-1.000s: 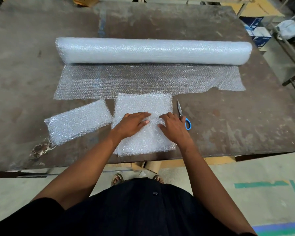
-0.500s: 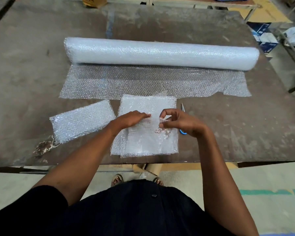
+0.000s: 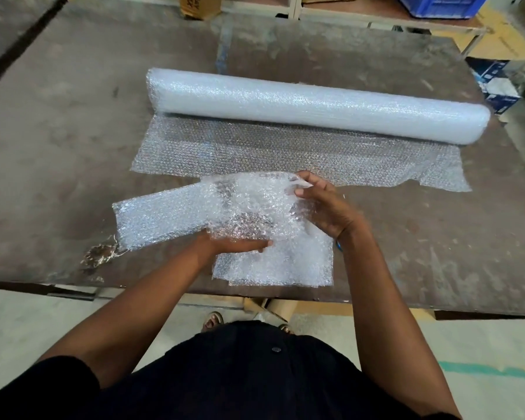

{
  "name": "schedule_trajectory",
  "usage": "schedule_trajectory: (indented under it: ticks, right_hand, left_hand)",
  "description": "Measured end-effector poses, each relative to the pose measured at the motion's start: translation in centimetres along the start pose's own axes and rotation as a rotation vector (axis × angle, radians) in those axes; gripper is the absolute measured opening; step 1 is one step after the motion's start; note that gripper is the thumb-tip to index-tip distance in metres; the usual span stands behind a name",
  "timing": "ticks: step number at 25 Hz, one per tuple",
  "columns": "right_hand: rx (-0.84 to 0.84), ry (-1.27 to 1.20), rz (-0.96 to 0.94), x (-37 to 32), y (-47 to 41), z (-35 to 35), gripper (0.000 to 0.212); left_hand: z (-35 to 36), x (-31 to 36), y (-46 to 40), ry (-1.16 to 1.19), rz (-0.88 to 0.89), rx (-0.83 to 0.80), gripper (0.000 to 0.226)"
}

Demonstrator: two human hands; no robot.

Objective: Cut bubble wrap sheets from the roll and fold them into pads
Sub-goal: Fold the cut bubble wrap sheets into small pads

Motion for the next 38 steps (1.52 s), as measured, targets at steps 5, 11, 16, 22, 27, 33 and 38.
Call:
schedule_trajectory:
  ticks: [5,11,16,22,27,33,38]
  right_hand:
    - [0.024,0.205,0.073,3.3,-3.0,2.5,0.035]
    - [-0.027,0.562,0.096,7.2,-7.3,5.9,0.039]
    - [-0.063,0.614,0.058,10.4,-10.7,9.7,0.026]
    - [0.204,0.695,0.062,14.6,-14.4,12.8,0.044]
    - [0.299,1.146,-0.127,16.0,-13.4,16.6,0.041]
    - [-0.033,1.702,-0.583,18.6,-11.1,20.9,0.055]
    - [-0.346,1.761,-0.316,22.5,-10.9,21.8,0.065]
  left_hand:
    - [-4.5,-1.5,-2.1,0.210,0.124,-0.065,0.054]
    - [-11.2,-2.9,-2.1,0.754,0.320,-0.122,0.066]
    - [-18.1,-3.1,-2.6,0.268,0.437,0.282,0.069]
    - [-23.5,-2.9,-4.2,-0.023,0.463,0.786,0.033]
    - [-24.4,-4.0,-5.8,-0.194,0.344,0.902,0.057]
    - [-22.6,-4.5,-4.5,-0.558,0.708,1.141,0.078]
    - [-22.5,-3.6,-8.3,-1.003,0.685,0.956,0.063]
Point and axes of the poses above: each hand's wrist, its own y-axis away from the middle knuckle, its own z-axis out of the palm, x = y × z, the point moved 3 cm from there along -y, towards the middle knuckle, and after that the axes turned 12 degrees about -z, right-handed, at the moved point
